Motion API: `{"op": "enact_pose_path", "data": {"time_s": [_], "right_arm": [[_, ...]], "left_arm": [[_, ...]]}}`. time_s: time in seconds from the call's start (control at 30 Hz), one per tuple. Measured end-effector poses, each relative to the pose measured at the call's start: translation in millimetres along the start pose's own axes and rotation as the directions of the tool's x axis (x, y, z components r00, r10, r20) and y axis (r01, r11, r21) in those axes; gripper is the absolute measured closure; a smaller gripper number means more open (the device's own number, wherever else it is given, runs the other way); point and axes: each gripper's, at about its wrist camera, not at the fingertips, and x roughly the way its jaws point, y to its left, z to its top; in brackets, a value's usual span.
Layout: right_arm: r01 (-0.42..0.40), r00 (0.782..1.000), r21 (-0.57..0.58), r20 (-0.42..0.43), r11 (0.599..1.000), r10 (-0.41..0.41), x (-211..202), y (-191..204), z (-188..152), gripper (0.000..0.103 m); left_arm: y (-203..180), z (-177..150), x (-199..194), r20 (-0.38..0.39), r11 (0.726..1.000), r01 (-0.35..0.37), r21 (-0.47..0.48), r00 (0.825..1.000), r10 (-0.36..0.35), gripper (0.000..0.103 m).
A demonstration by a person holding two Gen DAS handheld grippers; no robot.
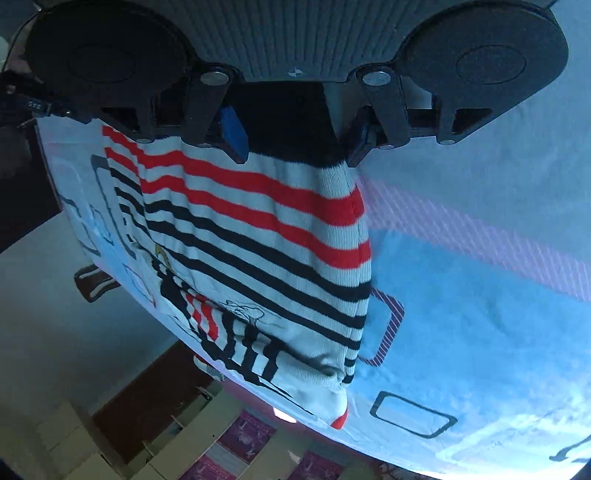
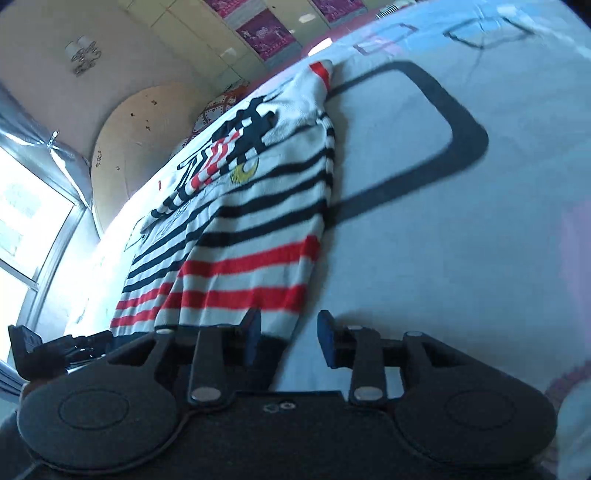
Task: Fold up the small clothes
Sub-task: 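Grasp the black hem with the left tool while the right tool grasps it too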
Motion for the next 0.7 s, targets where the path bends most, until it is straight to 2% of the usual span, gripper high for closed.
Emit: {"op": "enact_pose_path", "data": {"time_s": [0.13, 0.27, 0.3, 0.33, 0.43, 0.5, 0.57, 0.63, 0.7], "right_arm": [[-0.04, 0.999, 0.099, 0.016, 0.994, 0.038, -3.1, 3.3, -29.1, 0.066], [-0.086, 0.996, 0.144, 0.01, 0.986, 0.085, 9.8, 8.8, -41.3, 0.066], [-0.102, 0.995, 0.161, 0.021, 0.982, 0.1, 12.3, 8.3, -43.1, 0.066], [-0.111, 0.994, 0.183, 0.032, 0.977, 0.107, 15.1, 7.1, -44.3, 0.066], [-0.137, 0.99, 0.236, 0.064, 0.962, 0.125, 23.5, 5.3, -47.0, 0.068], [-0.109, 0.993, 0.236, 0.062, 0.966, 0.096, 29.4, 9.2, -45.7, 0.083], [-0.06, 0.998, 0.204, 0.048, 0.977, 0.051, 33.0, 15.5, -43.4, 0.093], [-0.016, 0.997, 0.119, 0.077, 0.993, 0.007, 26.5, 29.0, -43.8, 0.094], [-0.01, 0.99, 0.055, 0.144, 0.998, 0.002, 6.8, 42.8, -43.4, 0.095]], "left_arm": [[16.4, -21.6, -4.7, -0.02, 0.982, 0.154, -0.11, 0.987, -0.158, 0.046], [26.6, -33.9, -1.6, 0.008, 0.957, 0.241, -0.161, 0.97, -0.243, 0.047], [28.5, -34.3, 1.1, 0.014, 0.953, 0.25, -0.169, 0.968, -0.251, 0.052], [29.2, -33.4, 5.1, 0.006, 0.955, 0.243, -0.171, 0.969, -0.246, 0.064], [26.7, -27.2, 15.9, -0.005, 0.957, 0.246, -0.155, 0.968, -0.249, 0.072], [23.9, -22.8, 21.5, -0.013, 0.961, 0.235, -0.143, 0.971, -0.239, 0.08], [21.4, -20.0, 24.4, -0.021, 0.972, 0.203, -0.118, 0.978, -0.206, 0.097], [17.5, -18.5, 17.4, 0.004, 0.975, 0.201, -0.089, 0.979, -0.202, 0.098], [12.6, -18.8, -4.2, 0.061, 0.972, 0.23, -0.037, 0.972, -0.228, 0.098]]}}
